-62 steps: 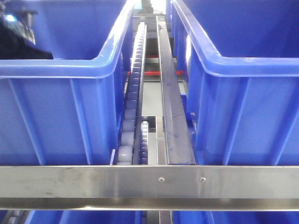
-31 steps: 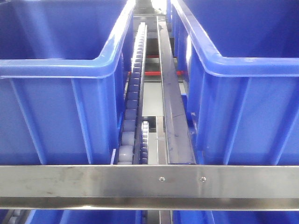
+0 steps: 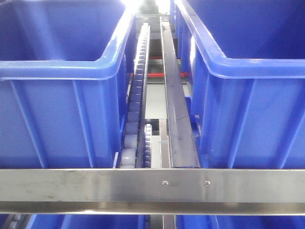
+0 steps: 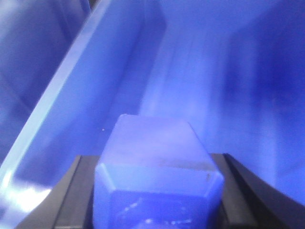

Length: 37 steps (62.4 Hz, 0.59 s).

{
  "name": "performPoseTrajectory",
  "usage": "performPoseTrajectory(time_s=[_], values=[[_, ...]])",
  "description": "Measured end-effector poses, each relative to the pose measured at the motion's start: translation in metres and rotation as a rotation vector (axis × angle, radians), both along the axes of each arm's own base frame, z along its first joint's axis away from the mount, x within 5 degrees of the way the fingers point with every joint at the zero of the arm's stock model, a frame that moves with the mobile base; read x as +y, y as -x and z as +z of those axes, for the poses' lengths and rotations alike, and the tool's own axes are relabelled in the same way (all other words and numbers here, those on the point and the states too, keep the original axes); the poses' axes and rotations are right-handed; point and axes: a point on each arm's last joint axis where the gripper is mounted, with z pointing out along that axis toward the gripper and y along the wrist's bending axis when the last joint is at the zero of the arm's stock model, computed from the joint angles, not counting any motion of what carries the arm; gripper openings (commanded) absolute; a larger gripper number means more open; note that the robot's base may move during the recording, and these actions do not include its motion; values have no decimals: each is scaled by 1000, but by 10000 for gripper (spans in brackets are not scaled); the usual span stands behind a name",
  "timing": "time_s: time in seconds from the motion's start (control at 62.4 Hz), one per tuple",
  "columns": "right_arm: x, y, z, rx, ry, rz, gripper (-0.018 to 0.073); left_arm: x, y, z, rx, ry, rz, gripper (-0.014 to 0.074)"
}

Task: Pick and sort blue part to right shelf
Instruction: 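Lower the left-held part into the bin beside the left gripper and release, then lower the right-held part into the bin beside the right gripper and release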

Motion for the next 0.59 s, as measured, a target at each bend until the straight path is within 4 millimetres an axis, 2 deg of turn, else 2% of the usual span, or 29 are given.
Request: performPoseTrajectory(time_s=[0.032, 0.112, 0.273, 0.385, 0.481, 0.593], values=[[3, -11, 6, 30, 7, -5, 195, 2, 8, -2, -18, -1, 1, 125], [9, -42, 6, 148, 35, -30, 195, 5, 22, -6, -50, 1, 2, 125], [1, -97, 1, 297, 40, -134, 195, 9, 42, -9, -104, 12, 2, 125], [-12, -130, -13, 364, 43, -201, 195, 11, 50, -10, -130, 16, 2, 125], [-20, -159, -37, 432, 58, -230, 195, 12, 53, -10, -141, 18, 2, 125], [-20, -183, -65, 483, 68, -233, 195, 12, 53, -10, -142, 19, 2, 125]])
